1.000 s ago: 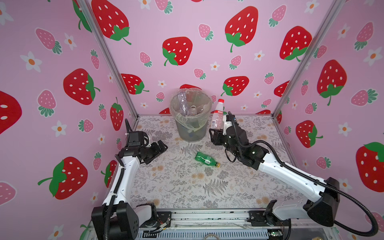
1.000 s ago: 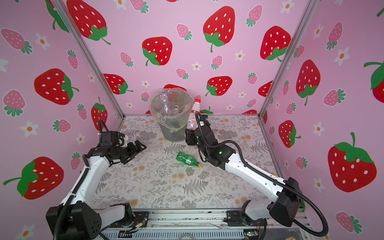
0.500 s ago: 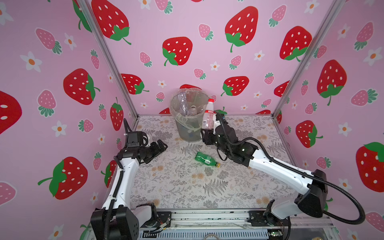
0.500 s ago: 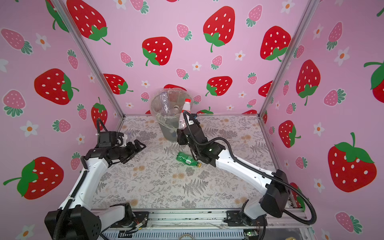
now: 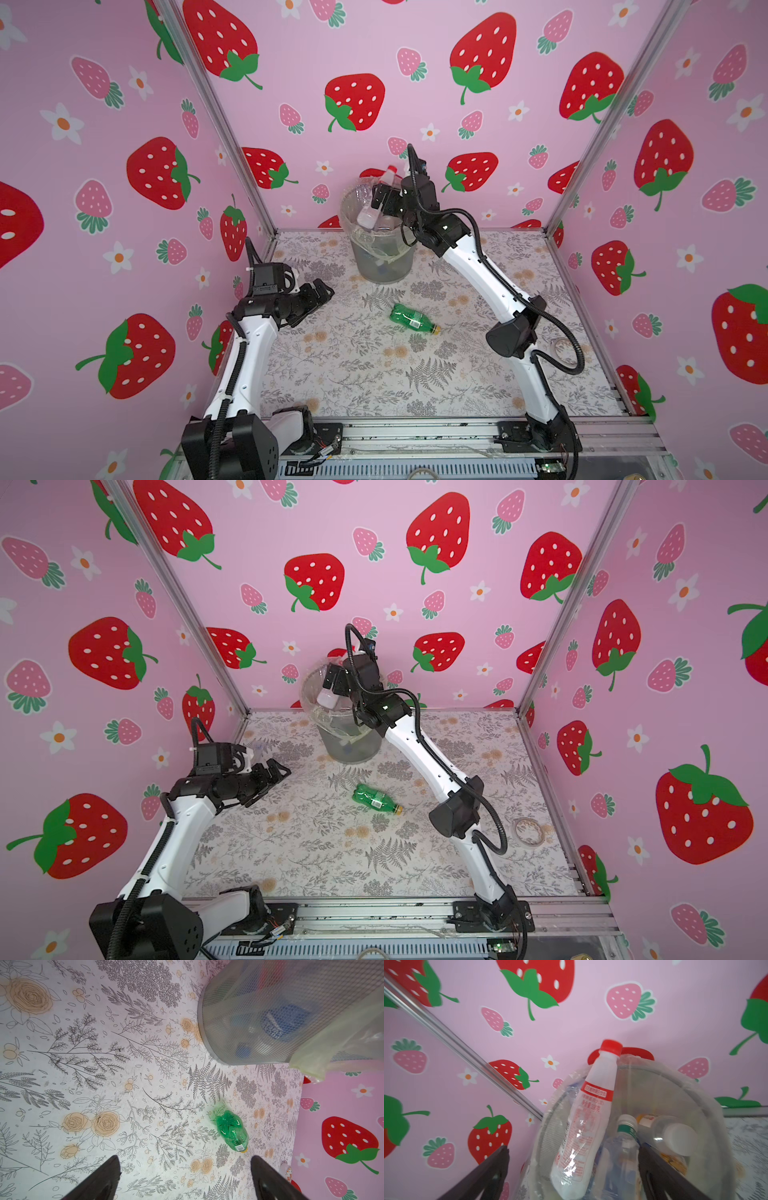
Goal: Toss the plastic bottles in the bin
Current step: 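Open the right gripper over the wastebasket to drop the bottle, then draw the right gripper back toward the green soda bottle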
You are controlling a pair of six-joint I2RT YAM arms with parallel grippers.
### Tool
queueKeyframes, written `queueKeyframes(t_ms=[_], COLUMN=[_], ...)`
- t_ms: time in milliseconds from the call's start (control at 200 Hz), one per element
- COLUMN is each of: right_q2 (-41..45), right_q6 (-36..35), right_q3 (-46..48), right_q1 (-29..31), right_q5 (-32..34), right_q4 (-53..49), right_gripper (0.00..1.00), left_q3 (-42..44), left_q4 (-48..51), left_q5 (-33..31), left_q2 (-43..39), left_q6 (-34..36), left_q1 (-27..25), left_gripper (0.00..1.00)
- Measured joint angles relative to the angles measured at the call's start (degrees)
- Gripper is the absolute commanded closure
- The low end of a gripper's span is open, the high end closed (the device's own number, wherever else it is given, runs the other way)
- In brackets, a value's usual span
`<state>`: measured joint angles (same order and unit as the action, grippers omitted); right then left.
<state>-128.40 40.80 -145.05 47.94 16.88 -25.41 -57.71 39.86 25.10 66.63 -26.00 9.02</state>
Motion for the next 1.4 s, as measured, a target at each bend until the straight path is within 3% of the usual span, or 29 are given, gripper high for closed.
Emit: queueKeyframes(t_ms=[85,175,340,570,895,1401], right_q2=[6.29,11.43,19.56,33.79,39.43,53.92], right_q6=[0.92,1.20,1.16,1.22,1.18,1.70], right_q3=[14.60,23.28,29.09,46.05,56.59,81.37], right_q1=[-0.33,0.37,1.14,1.40,1.33,1.33], right_q5=[-1.05,-1.68,-2.58,-2.71,-2.10,-1.86], right_q4=[2.27,3.50,4.59,9.99,11.13,12.15], right_gripper=[0.01,0.01,0.01,0.01,0.01,0.01], left_q3=[0.00,0.00,0.02,0.04,0.22,0.92], left_q4=[0.00,-0.04,-0.68,-1.53,-2.05,-3.45], left_q5=[0.02,0.04,1.09,1.60,2.47,4.04], left_q2=[0.00,0.00,-0.31,-1.79,-1.86,-2.43], left_q6=[0.00,-0.02,-0.02,-0.04,-0.04,-0.02], left_q1=[0.13,0.22,0.42,0.50,0.63,0.74], left_gripper=[0.01,0.01,0.01,0.01,0.01,0.01])
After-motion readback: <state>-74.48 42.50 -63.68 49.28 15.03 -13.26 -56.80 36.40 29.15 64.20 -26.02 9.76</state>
